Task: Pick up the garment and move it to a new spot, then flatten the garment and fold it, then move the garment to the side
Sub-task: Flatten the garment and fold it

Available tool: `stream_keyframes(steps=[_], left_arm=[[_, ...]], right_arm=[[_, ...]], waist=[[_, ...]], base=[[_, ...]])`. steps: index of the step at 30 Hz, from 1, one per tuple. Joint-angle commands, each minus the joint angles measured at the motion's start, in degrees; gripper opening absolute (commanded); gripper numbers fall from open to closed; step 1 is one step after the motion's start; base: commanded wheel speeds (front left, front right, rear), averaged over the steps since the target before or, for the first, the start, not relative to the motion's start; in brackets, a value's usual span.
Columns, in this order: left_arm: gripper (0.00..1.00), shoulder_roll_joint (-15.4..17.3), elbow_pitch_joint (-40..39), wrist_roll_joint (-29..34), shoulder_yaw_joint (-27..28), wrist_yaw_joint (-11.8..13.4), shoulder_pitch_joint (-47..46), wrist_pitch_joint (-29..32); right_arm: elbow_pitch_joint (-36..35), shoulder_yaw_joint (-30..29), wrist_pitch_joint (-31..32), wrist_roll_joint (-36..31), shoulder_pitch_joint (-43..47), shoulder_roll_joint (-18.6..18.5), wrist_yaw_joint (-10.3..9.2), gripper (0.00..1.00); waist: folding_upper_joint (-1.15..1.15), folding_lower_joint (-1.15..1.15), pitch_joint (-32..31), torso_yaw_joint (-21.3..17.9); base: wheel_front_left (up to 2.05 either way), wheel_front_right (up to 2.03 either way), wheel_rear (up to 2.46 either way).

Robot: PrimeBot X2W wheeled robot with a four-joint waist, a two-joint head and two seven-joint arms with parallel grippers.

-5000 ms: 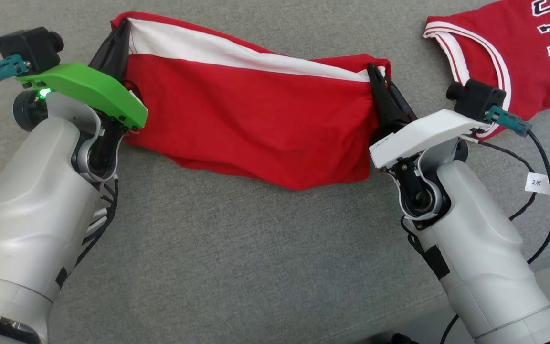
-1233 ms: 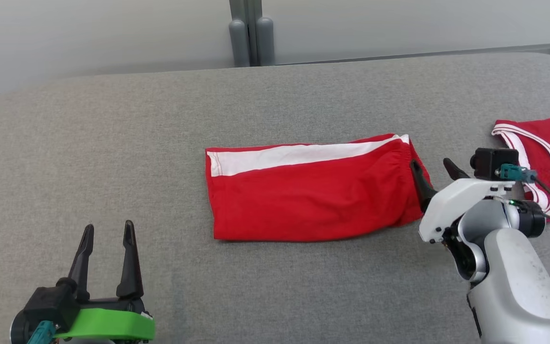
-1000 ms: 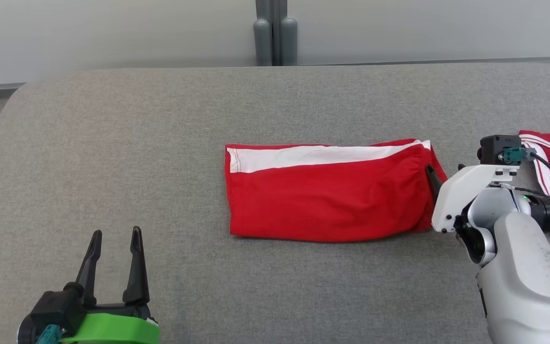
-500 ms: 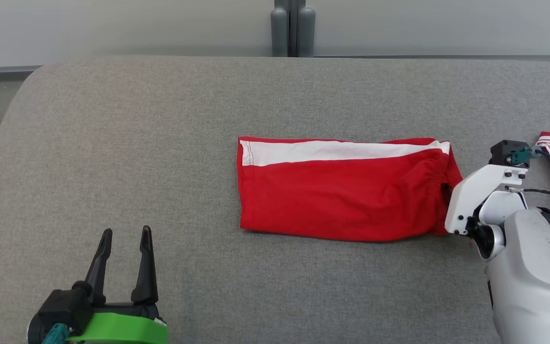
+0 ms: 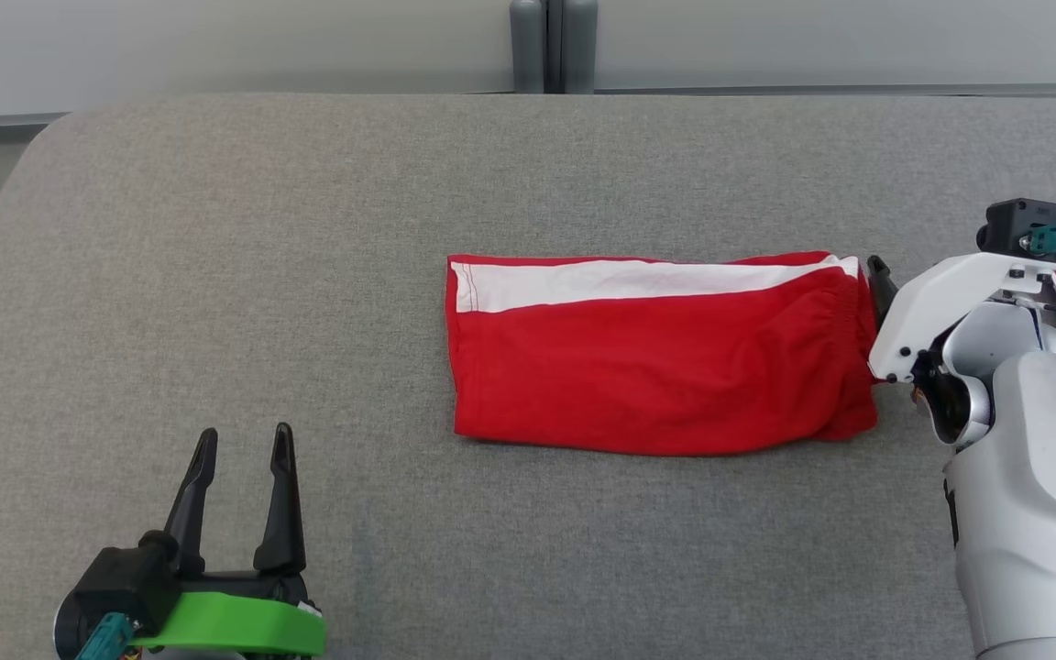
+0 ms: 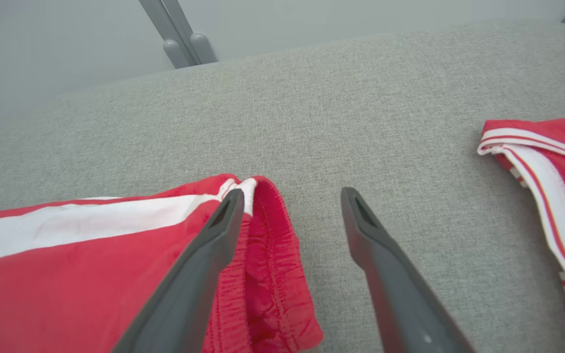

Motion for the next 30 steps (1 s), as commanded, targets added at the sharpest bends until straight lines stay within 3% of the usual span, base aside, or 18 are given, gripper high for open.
stream_keyframes(steps=[1,7,17,24,30], left_arm=[[1.0,0.06,-0.13,0.11,-0.07,-0.13,-1.05,0.01],[1.0,0.07,-0.27,0.27,-0.35,-0.13,-1.54,0.01],[1.0,0.07,-0.51,0.39,-0.16,-0.14,-1.53,0.01],[1.0,0.07,-0.43,0.11,-0.5,-0.14,-1.8,0.01],[1.0,0.07,-0.58,0.55,-0.79,-0.14,-2.3,0.01]], right_arm=[[-1.02,0.94,0.44,1.47,1.06,-0.13,-0.05,1.0],[-1.87,2.97,2.72,3.34,3.33,-0.2,-0.05,1.0],[2.01,1.12,2.75,1.48,3.12,-0.21,-0.05,1.0],[6.83,-0.6,3.25,1.43,2.05,-0.2,-0.05,1.0],[13.91,1.27,2.32,4.79,-0.05,0.0,-0.03,1.0]], waist=[[0.0,0.0,-0.23,-0.22],[0.0,0.0,-0.05,-0.04],[0.0,0.0,1.24,1.3],[0.0,0.0,1.53,1.71],[0.0,0.0,1.87,2.01]], base=[[0.0,0.0,0.0],[0.0,0.0,0.0],[0.0,0.0,0.0],[0.0,0.0,0.0],[0.0,0.0,0.0]])
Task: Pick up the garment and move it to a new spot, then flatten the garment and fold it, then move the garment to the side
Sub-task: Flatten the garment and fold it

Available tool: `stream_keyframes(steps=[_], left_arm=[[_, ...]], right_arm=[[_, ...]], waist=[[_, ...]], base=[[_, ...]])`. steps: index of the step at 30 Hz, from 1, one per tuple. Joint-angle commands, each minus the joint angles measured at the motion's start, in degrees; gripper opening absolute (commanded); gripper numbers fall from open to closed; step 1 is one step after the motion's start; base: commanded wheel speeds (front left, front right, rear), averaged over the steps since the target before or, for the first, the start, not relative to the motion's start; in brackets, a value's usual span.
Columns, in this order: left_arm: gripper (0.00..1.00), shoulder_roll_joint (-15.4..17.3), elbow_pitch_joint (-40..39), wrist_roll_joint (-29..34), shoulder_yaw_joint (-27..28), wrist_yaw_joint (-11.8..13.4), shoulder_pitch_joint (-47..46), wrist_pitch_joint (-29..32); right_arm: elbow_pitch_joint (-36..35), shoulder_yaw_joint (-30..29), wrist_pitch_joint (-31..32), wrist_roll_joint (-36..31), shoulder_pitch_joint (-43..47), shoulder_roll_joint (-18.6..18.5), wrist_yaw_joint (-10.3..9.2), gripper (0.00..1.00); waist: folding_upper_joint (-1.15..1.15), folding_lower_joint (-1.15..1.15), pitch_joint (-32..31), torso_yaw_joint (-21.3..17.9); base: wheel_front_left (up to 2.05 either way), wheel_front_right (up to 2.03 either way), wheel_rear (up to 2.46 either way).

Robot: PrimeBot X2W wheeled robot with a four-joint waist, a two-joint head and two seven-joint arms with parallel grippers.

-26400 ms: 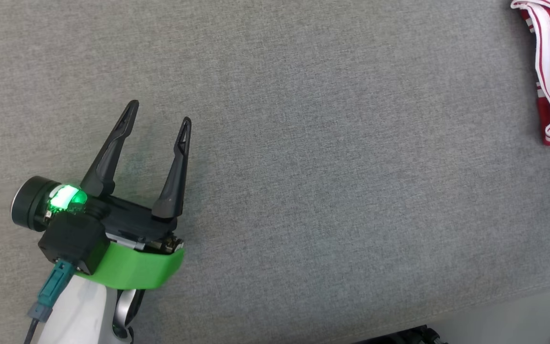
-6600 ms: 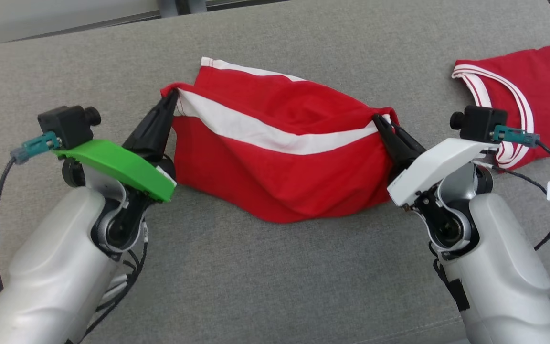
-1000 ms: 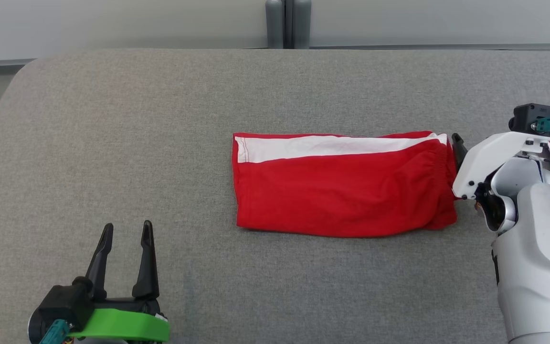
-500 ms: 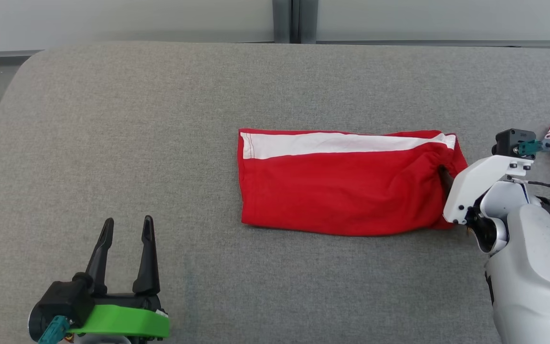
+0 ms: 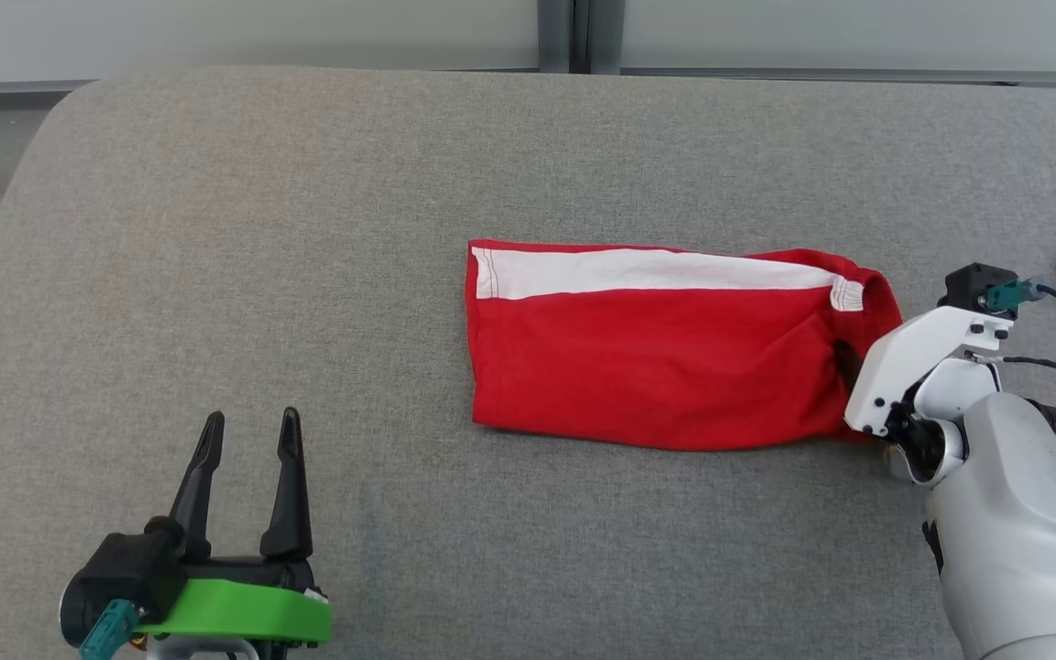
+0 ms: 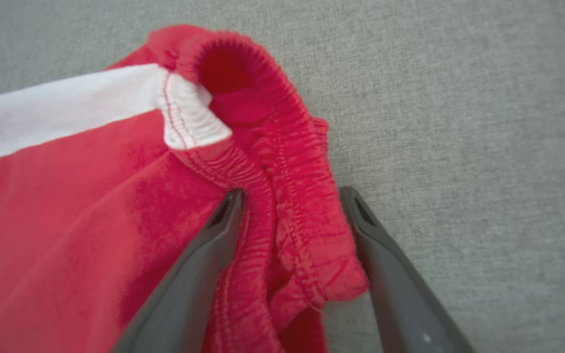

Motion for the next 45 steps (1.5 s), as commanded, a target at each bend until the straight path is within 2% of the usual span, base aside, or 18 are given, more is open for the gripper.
stream_keyframes(steps=[1,5,6,8,9,15,21,28,34,41,45], left_arm=[[1.0,0.08,-0.21,0.58,-0.04,-0.14,-1.1,0.01],[1.0,0.08,-0.12,0.65,-0.2,-0.14,-1.17,0.01],[1.0,0.08,-0.1,0.55,-0.27,-0.14,-1.16,0.01],[1.0,0.08,-0.12,0.58,-0.3,-0.14,-1.09,0.01],[1.0,0.08,-0.14,0.62,-0.33,-0.14,-1.02,0.01],[1.0,0.08,-0.12,0.78,-0.2,-0.14,-0.42,0.01],[1.0,0.08,-0.23,0.48,-0.4,-0.14,0.39,0.01],[1.0,0.09,-0.43,-0.05,-1.16,-0.14,0.72,0.01],[1.0,0.09,-0.17,-0.32,-1.35,-0.14,1.19,0.01],[1.0,0.08,-0.27,-0.24,-1.46,-0.14,1.33,0.01],[1.0,0.08,-0.28,-0.38,-2.04,-0.14,0.54,0.01]], right_arm=[[2.47,0.93,0.18,0.97,-0.21,0.34,0.0,1.0],[8.11,3.02,0.31,2.59,-2.46,0.85,0.13,1.0],[9.42,3.39,0.14,2.41,-3.18,0.92,0.21,0.97],[11.29,3.97,-0.37,1.59,-4.81,1.04,0.22,0.15],[12.29,4.29,-0.37,0.72,-5.57,1.01,0.22,0.0],[13.79,1.67,0.49,-6.94,-9.42,0.23,-0.01,0.0],[7.5,-3.89,5.66,-19.09,-11.57,-2.86,-0.07,0.0],[-0.7,-5.93,13.95,-26.93,-12.88,-5.29,-0.05,0.0],[-5.66,-0.28,19.79,-23.91,-13.19,-2.71,-0.05,0.0],[-11.17,12.59,24.86,-15.16,-9.88,-0.36,-0.05,0.0],[-12.84,16.93,26.29,-12.37,-8.1,-0.02,-0.05,0.0]], waist=[[0.0,0.0,0.07,0.09],[0.0,0.0,0.04,0.32],[0.0,0.0,0.04,0.41],[0.0,0.0,0.03,0.53],[0.0,0.0,0.03,0.58],[0.0,0.0,-0.26,0.59],[0.0,0.0,-1.07,0.64],[0.0,0.0,-1.73,1.19],[0.0,0.0,-2.69,1.7],[0.0,0.0,-3.11,2.39],[0.0,0.0,-2.61,3.51]], base=[[0.0,0.0,0.0],[0.0,0.0,0.0],[0.0,0.0,0.0],[0.0,0.0,0.0],[0.0,0.0,0.0],[0.0,0.0,0.0],[0.0,0.0,0.0],[0.0,0.0,0.0],[0.0,0.0,0.0],[0.0,0.0,0.0],[0.0,0.0,0.0]])
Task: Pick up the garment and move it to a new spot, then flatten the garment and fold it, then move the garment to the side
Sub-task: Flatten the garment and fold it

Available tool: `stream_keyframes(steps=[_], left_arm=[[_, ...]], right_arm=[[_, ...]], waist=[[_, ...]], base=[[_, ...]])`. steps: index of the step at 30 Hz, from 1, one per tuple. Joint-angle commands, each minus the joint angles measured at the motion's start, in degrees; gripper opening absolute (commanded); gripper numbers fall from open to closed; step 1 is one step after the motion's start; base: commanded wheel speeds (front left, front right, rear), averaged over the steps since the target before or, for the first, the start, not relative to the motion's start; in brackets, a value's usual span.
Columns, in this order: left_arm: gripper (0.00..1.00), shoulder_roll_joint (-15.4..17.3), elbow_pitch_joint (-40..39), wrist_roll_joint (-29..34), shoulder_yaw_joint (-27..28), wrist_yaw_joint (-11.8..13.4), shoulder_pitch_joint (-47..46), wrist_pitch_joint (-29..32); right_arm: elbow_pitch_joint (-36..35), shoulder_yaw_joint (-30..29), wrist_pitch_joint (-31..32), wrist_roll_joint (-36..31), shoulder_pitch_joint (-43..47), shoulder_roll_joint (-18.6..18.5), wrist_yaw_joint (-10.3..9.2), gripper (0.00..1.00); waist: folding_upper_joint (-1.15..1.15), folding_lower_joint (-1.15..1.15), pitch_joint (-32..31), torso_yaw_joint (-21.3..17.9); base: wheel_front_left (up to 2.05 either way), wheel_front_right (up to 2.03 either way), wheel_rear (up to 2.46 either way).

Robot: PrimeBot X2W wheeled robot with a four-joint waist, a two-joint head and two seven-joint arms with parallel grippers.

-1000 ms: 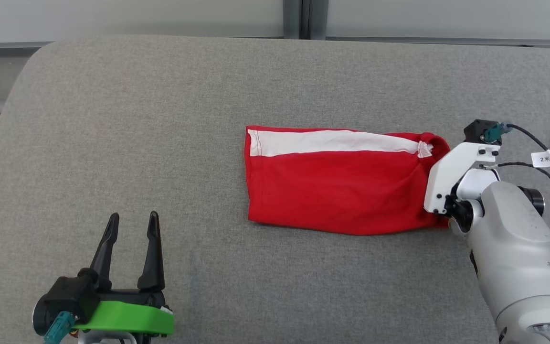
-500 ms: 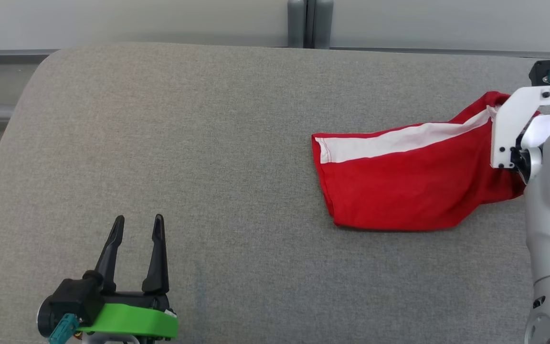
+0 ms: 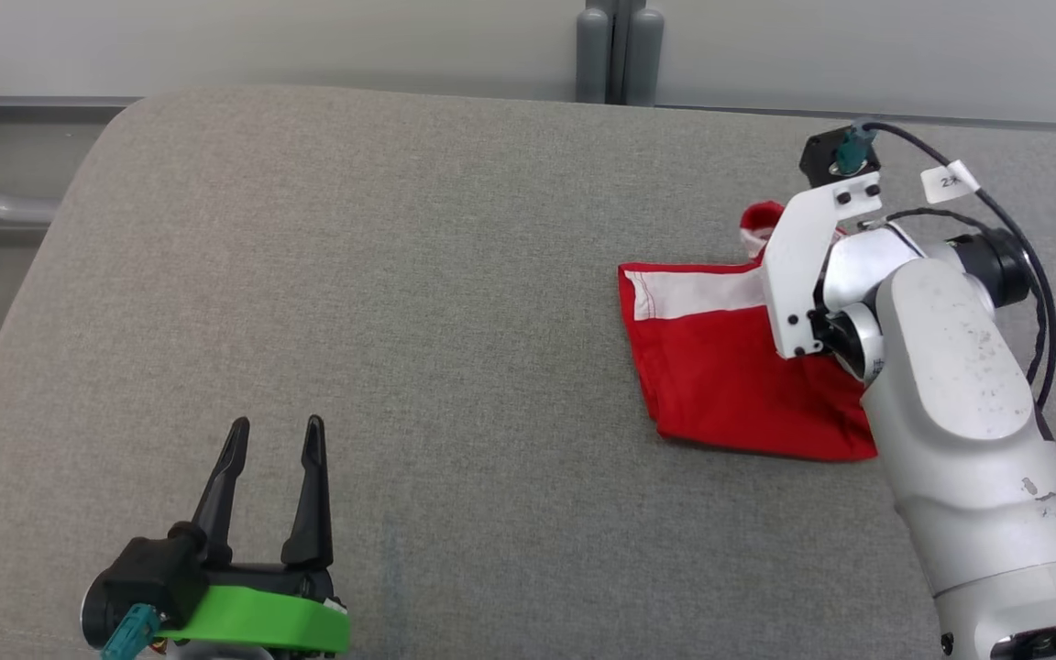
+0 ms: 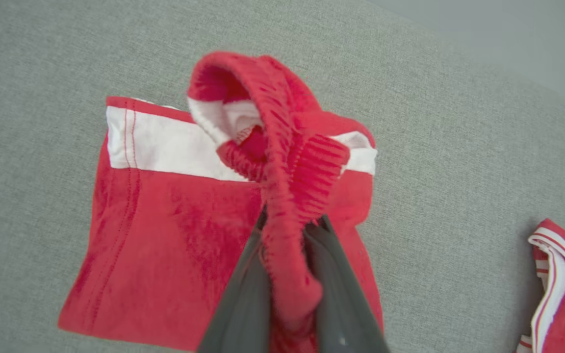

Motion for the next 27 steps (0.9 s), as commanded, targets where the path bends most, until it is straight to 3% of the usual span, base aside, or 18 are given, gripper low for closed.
stream_keyframes(steps=[1,9,10,11,12,17,22,27], left_arm=[[1.0,0.1,0.01,-0.41,-0.1,-0.14,-0.25,0.01],[1.0,0.1,0.37,-0.83,-1.25,-0.14,-1.34,0.01],[1.0,0.1,0.41,-0.91,-1.34,-0.14,-1.49,0.01],[1.0,0.1,0.45,-1.01,-1.4,-0.14,-1.58,0.01],[1.0,0.1,0.48,-1.11,-1.46,-0.14,-1.61,0.01],[1.0,0.1,0.45,-1.24,-1.18,-0.14,-1.48,0.01],[1.0,0.1,0.29,-0.72,-0.14,-0.14,-1.12,0.01],[1.0,0.1,-0.16,-0.09,0.31,-0.14,-0.62,0.01]], right_arm=[[-0.31,0.96,0.3,0.89,1.19,-0.07,-0.11,0.0],[2.51,4.93,-3.29,4.2,1.43,-0.07,-0.11,0.0],[3.03,5.3,-3.9,4.52,1.33,-0.05,-0.11,0.33],[3.53,5.66,-4.38,4.86,1.26,-0.05,-0.11,0.82],[4.06,5.93,-4.84,5.41,1.14,-0.06,-0.11,1.0],[4.54,7.39,-7.35,9.8,-0.05,-0.11,-0.11,1.0],[1.63,8.08,-15.14,16.99,-1.7,-0.12,-0.11,1.0],[0.03,4.18,-25.2,13.34,0.25,-0.08,-0.11,1.0]], waist=[[0.0,0.0,0.49,0.81],[0.0,0.0,2.13,4.09],[0.0,0.0,2.27,4.44],[0.0,0.0,2.35,4.69],[0.0,0.0,2.48,4.94],[0.0,0.0,2.64,5.3],[0.0,0.0,2.12,4.32],[0.0,0.0,1.19,2.85]], base=[[0.0,0.0,0.0],[0.0,0.0,0.0],[0.0,0.0,0.0],[0.0,0.0,0.0],[0.0,0.0,0.0],[0.0,0.0,0.0],[0.0,0.0,0.0],[0.0,0.0,0.0]])
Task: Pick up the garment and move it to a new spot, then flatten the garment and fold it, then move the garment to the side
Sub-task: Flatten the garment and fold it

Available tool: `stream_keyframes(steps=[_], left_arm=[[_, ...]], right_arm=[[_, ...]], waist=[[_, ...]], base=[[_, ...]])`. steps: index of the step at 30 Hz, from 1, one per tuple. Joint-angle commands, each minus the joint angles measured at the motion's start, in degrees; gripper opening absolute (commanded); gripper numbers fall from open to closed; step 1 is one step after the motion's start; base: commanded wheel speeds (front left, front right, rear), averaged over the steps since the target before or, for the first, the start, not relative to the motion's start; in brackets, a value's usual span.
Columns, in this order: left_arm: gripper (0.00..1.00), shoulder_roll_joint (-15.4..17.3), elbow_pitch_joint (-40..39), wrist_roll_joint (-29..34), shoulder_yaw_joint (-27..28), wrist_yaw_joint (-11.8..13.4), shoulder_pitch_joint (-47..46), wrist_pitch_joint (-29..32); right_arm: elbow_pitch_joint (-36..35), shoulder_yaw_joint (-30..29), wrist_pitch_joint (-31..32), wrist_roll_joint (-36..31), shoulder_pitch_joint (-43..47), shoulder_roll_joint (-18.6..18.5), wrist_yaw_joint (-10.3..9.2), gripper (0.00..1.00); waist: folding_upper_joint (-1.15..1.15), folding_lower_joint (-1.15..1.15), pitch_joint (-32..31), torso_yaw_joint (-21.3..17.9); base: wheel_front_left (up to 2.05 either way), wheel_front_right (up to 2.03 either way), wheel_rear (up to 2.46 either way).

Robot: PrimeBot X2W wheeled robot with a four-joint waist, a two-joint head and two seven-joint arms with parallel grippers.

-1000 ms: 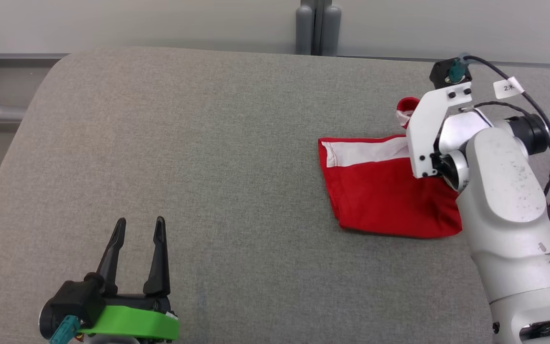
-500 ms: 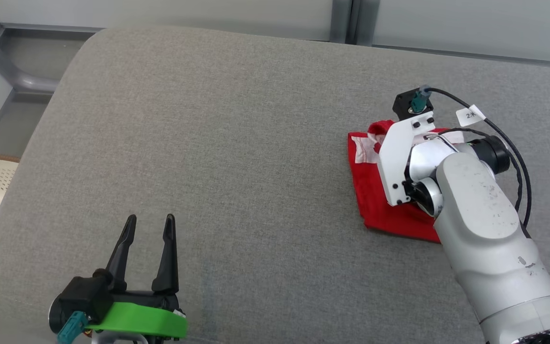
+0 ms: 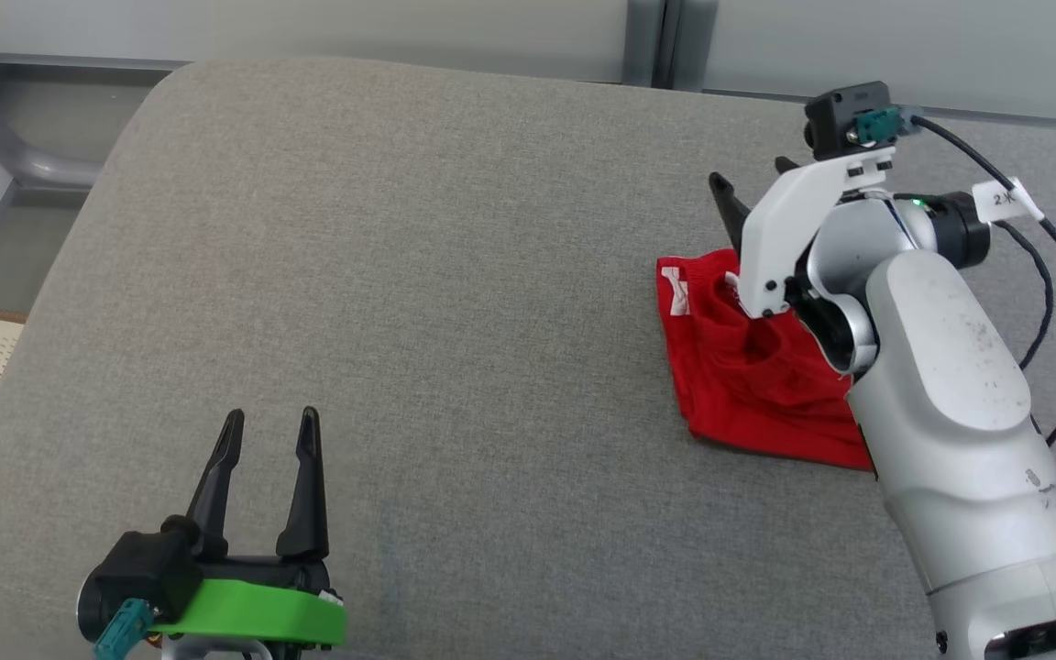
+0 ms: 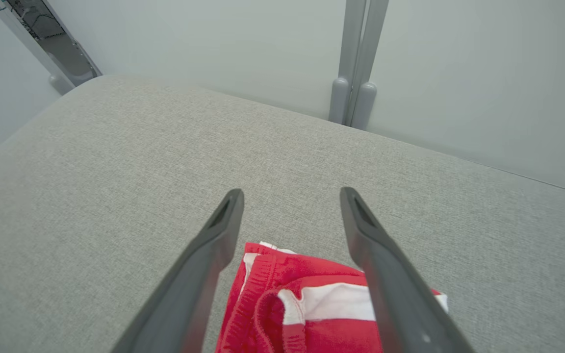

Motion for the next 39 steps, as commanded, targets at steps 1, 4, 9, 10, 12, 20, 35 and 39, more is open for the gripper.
stream_keyframes(steps=[1,4,9,10,12,20,35,39], left_arm=[[1.0,0.1,-0.14,0.7,0.27,-0.14,0.27,0.01],[1.0,0.1,-0.34,0.77,0.35,-0.14,0.66,0.01],[1.0,0.1,-0.62,0.81,0.39,-0.14,0.81,0.01],[1.0,0.1,-0.64,0.81,0.37,-0.14,0.72,0.01],[1.0,0.1,-0.6,0.79,0.16,-0.14,0.39,0.01],[1.0,0.1,-0.31,0.64,-0.21,-0.14,-0.54,0.01],[1.0,0.09,0.44,0.87,-0.7,-0.15,-1.05,0.01],[1.0,0.09,0.55,1.16,0.0,-0.15,-0.13,0.01]], right_arm=[[-0.26,-1.24,-2.18,-2.63,2.37,-0.24,-0.11,1.0],[-1.1,-3.65,-4.94,-6.96,5.93,-0.22,-0.11,0.34],[-3.9,-5.02,-9.13,-11.79,13.4,-0.26,-0.11,0.0],[-4.16,-5.22,-9.91,-12.35,14.51,-0.24,-0.11,0.0],[-3.84,-5.42,-11.28,-12.79,16.87,-0.19,-0.11,0.0],[-1.56,0.53,-17.41,-10.19,19.82,-0.26,-0.11,0.0],[7.13,12.92,-22.7,-0.11,15.36,-0.19,-0.1,0.0],[7.01,13.63,-25.03,3.61,15.35,-0.23,-0.11,1.0]], waist=[[0.0,0.0,-0.67,-0.87],[0.0,0.0,-0.98,-1.57],[0.0,0.0,-0.85,-2.57],[0.0,0.0,-0.77,-2.69],[0.0,0.0,-0.61,-2.74],[0.0,0.0,-0.04,-2.54],[0.0,0.0,-0.13,-2.03],[0.0,0.0,-1.27,-2.92]], base=[[0.0,0.0,0.0],[0.0,0.0,0.0],[0.0,0.0,0.0],[0.0,0.0,0.0],[0.0,0.0,0.0],[0.0,0.0,0.0],[0.0,0.0,0.0],[0.0,0.0,0.0]])
